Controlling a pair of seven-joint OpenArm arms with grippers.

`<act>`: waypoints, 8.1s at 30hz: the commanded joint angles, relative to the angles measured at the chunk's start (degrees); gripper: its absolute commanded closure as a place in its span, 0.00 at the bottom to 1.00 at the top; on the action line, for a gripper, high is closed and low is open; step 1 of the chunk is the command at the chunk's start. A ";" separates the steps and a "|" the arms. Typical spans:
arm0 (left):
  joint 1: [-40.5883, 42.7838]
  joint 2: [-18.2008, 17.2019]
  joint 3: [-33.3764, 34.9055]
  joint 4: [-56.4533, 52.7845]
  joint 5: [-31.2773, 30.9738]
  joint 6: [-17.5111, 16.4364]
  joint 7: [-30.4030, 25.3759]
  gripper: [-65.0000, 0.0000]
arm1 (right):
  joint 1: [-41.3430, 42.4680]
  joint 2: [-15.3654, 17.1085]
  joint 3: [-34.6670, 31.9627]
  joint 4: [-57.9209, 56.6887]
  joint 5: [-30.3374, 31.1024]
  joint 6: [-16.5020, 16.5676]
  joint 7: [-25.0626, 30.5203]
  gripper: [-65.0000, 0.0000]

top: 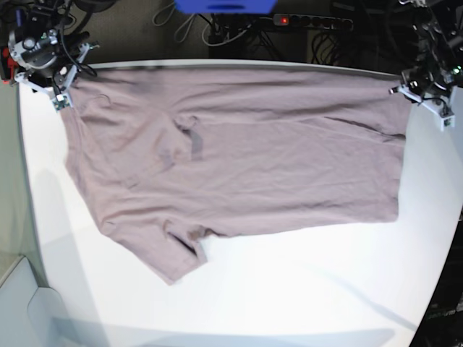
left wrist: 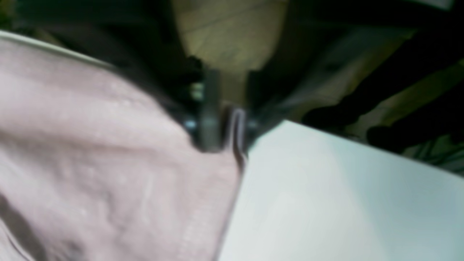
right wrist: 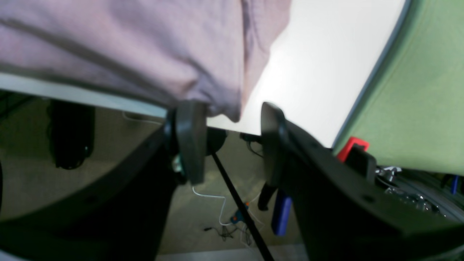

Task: Layout the t-shirt on the table in an organized manner, then fold the t-shirt properly
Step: 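Lower the shirt flat with both grippers and release the edges, then move both grippers down to the shirt's hem corners and grasp them, then lift the hem with both grippers and fold it over toward the collar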

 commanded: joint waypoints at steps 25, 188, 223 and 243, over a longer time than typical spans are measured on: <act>-1.04 0.33 -6.11 1.54 0.24 0.15 -0.39 0.57 | 4.53 0.89 8.34 1.49 0.10 -0.23 0.64 0.60; -34.71 -3.80 19.12 -29.41 3.40 0.32 -33.80 1.00 | 39.96 10.74 -9.94 -33.76 9.06 -6.87 26.75 1.00; -4.64 -1.52 10.59 2.50 3.14 0.32 -33.80 1.00 | 21.06 10.12 -1.06 -23.57 16.53 -0.23 23.68 1.00; -2.97 -1.96 10.50 -7.61 3.14 0.23 -33.89 1.00 | 19.91 10.03 -1.06 -23.21 16.53 -0.23 23.41 1.00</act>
